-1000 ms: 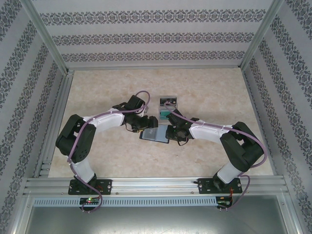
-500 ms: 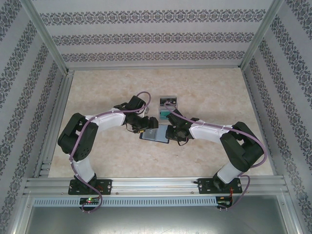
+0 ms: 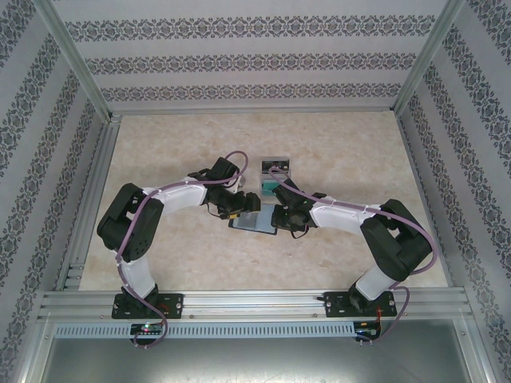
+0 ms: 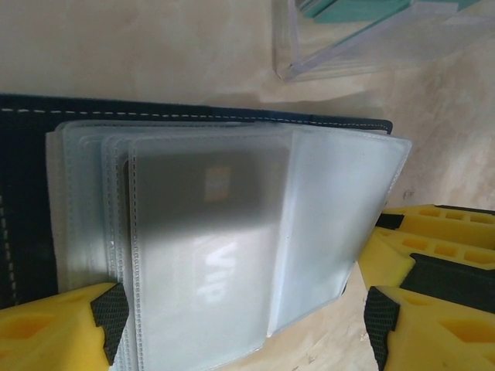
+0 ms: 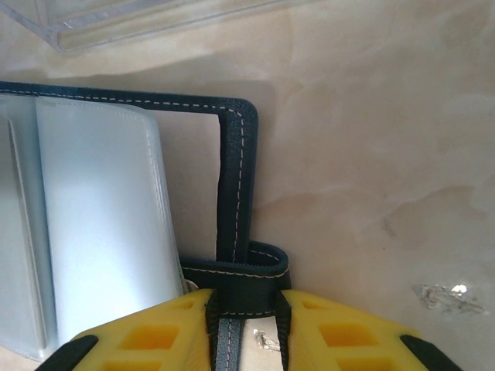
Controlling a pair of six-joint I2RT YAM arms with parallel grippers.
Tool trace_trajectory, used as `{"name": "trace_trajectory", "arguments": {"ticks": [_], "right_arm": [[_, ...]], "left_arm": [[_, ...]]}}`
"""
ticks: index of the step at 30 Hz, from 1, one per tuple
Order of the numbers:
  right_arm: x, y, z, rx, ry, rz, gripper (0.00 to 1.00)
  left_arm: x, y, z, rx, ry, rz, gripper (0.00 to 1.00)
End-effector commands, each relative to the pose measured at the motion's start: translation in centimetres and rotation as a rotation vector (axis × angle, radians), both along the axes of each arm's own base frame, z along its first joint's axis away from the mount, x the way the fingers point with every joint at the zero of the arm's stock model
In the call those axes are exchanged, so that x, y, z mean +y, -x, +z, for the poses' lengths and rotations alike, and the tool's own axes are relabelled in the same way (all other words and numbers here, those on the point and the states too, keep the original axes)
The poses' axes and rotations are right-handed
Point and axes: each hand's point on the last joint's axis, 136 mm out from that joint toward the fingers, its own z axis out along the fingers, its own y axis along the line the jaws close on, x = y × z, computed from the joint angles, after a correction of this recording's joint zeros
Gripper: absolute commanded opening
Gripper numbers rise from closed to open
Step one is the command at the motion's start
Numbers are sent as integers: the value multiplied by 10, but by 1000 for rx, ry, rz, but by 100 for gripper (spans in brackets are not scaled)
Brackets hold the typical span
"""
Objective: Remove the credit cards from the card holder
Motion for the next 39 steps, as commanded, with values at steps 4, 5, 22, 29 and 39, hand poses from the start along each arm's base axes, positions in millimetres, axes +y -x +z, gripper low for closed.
{"name": "trace_trajectory", "arguments": {"ticks": [4, 5, 22, 29, 39], "right_arm": [[-7, 20, -24, 91, 30, -6, 30], [-7, 19, -24, 91, 30, -5, 30], [-7, 20, -25, 95, 33, -5, 30], [-10, 19, -23, 89, 39, -15, 30], [-25, -1, 35, -69, -7, -70, 30]], "left_arm": [[-17, 11, -8, 37, 71, -32, 86], [-17, 12, -8, 38, 75, -34, 87], [-25, 11, -1, 28, 129, -47, 100], [-24, 7, 4, 17, 130, -38, 99], [4, -6, 30, -56, 82, 10, 100]]}}
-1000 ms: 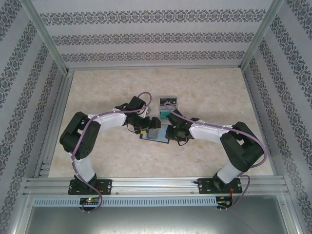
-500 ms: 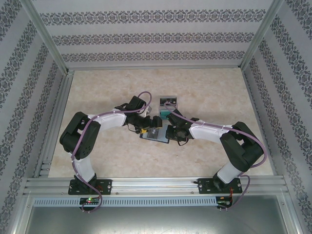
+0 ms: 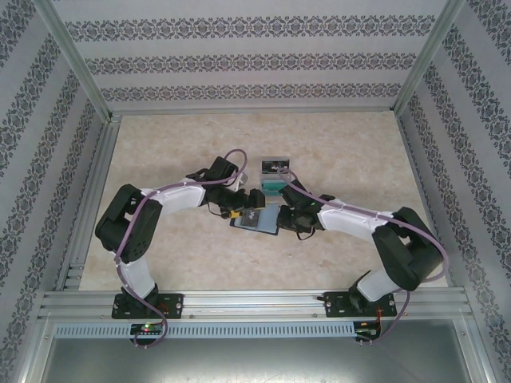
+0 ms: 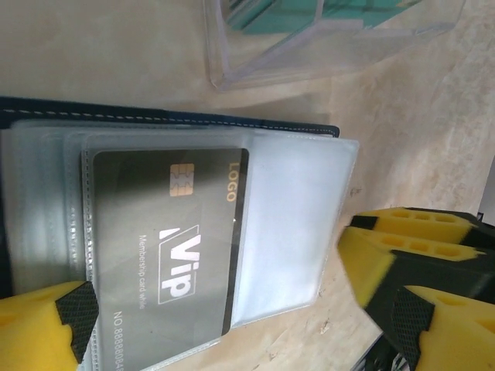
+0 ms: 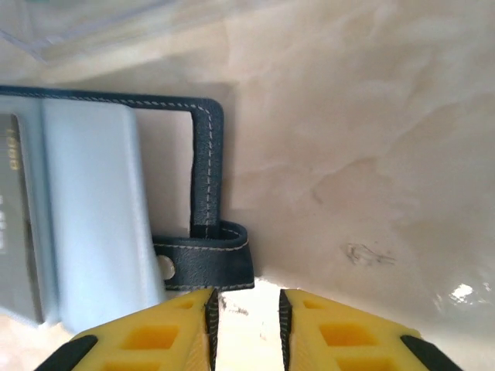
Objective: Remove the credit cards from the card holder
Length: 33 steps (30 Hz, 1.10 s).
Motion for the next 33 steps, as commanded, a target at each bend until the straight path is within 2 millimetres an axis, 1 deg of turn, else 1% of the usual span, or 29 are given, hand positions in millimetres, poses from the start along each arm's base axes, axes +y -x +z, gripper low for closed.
{"name": "trace_trajectory", "arguments": {"ticks": [1, 4, 6, 7, 10, 11, 12, 14, 16, 18, 22, 27, 33], "right_arm": [[-4, -8, 23, -60, -9, -23, 30], [9, -16, 37, -94, -71, -16, 29], [25, -20, 42, -96, -129, 4, 28], [35, -21, 44, -90, -155, 16, 27], [60, -25, 47, -80, -213, 53, 24], [67, -26, 46, -76, -230, 59, 23], [72, -27, 45, -70, -246, 59, 22], [80, -30, 39, -54, -281, 53, 19], [84, -29, 32, -34, -296, 48, 18], [85, -29, 25, -20, -298, 45, 18], [88, -29, 14, 5, -320, 33, 15], [88, -26, 5, 27, -323, 26, 15], [86, -23, -8, 63, -323, 10, 16]], "left_arm": [[13, -2, 15, -37, -13, 7, 100], [16, -2, 14, -37, -15, 10, 95], [17, -1, 9, -27, -16, 14, 90], [18, -1, 6, -20, -21, 17, 86], [23, 0, -2, -11, -41, 28, 67], [26, 0, -4, -7, -55, 35, 56], [28, 0, -6, -4, -62, 38, 49], [31, 1, -11, 3, -69, 45, 36], [33, 1, -15, 9, -82, 42, 26], [34, 2, -19, 17, -94, 37, 19], [40, 4, -31, 35, -138, 43, 17], [46, 9, -43, 65, -175, 46, 16], [46, 12, -47, 79, -170, 48, 16]]}}
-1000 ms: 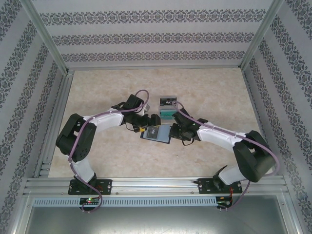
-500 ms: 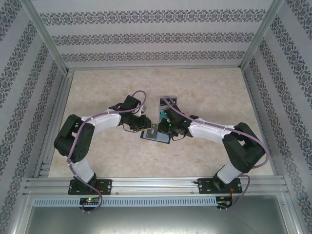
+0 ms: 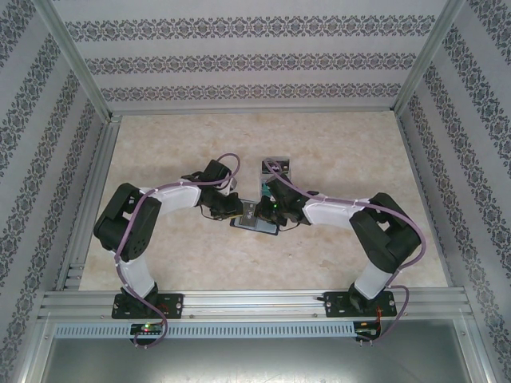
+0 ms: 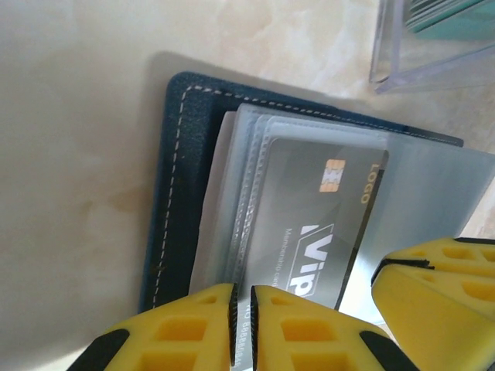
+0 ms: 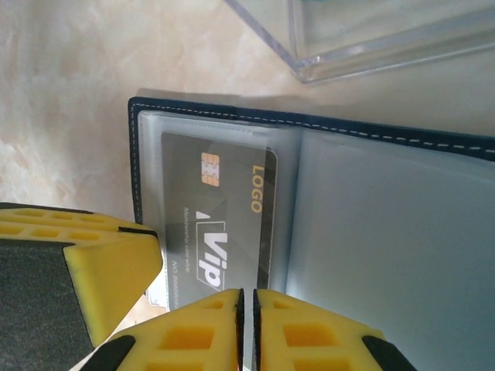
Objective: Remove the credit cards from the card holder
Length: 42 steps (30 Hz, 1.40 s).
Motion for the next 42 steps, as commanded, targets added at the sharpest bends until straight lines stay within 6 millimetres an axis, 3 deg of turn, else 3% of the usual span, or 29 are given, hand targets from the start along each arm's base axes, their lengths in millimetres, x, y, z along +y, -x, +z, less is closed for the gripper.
{"name": "trace_trajectory", "arguments": {"ticks": [1, 15, 30, 34, 38, 42], "right_arm": [[-3, 4, -12, 42, -11, -18, 16], [-2, 4, -21, 61, -73, -39, 17], [7, 3, -14, 47, -148, -17, 17], [8, 3, -13, 43, -156, -14, 12], [2, 4, -15, 43, -157, -29, 1], [-9, 5, -15, 41, -157, -49, 0]], "left_arm": [[9, 8, -13, 38, -31, 0, 16], [7, 11, -17, 57, -22, 0, 16], [2, 12, -19, 67, -19, -14, 16], [2, 12, -19, 68, -21, -14, 16], [4, 12, -20, 69, -31, -10, 15], [8, 12, -23, 78, -56, -2, 13]]}}
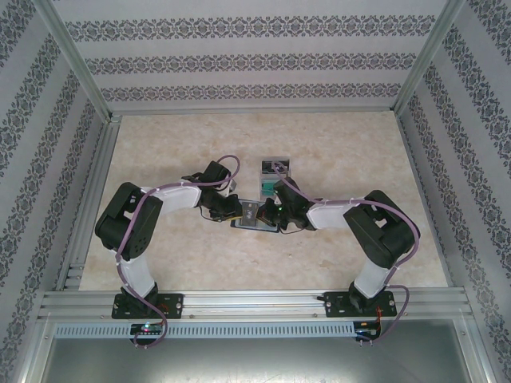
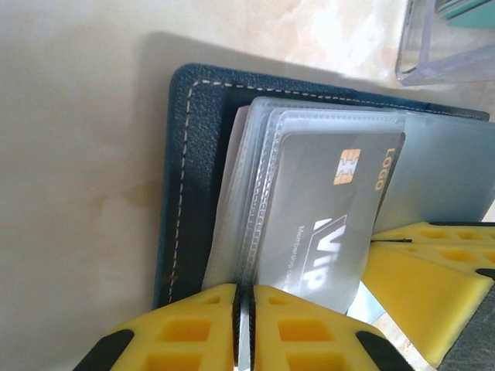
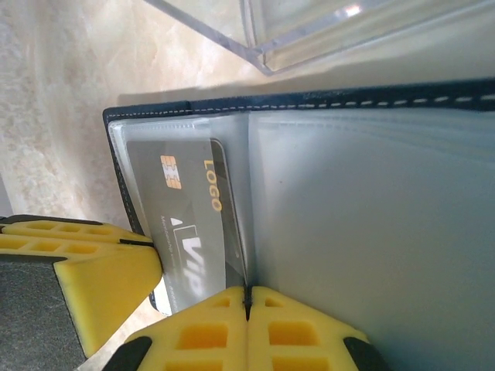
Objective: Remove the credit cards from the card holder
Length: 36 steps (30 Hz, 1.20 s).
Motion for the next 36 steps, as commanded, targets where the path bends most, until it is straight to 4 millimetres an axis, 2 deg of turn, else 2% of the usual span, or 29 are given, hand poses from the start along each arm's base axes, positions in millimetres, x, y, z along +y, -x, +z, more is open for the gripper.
{"name": "trace_trajectory", "arguments": {"ticks": [1, 6, 10, 14, 17, 19, 36], "right_arm": [[-10, 4, -1, 12, -5, -17, 0], [-25, 5, 0, 8, 3, -39, 0], [-28, 5, 2, 2, 2, -40, 0], [-21, 2, 8, -14, -7, -15, 2], [-12, -2, 13, -34, -11, 6, 14], [-9, -4, 14, -39, -11, 11, 19], [3, -2, 2, -18, -12, 54, 17]], "left_arm": [[7, 8, -17, 60, -56, 1, 13], [12, 10, -22, 75, -82, 9, 11], [12, 10, -23, 78, -81, 8, 11], [9, 9, -20, 75, -63, 2, 11], [6, 8, -18, 74, -51, -2, 11], [6, 8, -18, 73, -47, -4, 11], [5, 9, -18, 78, -42, -7, 12]]}}
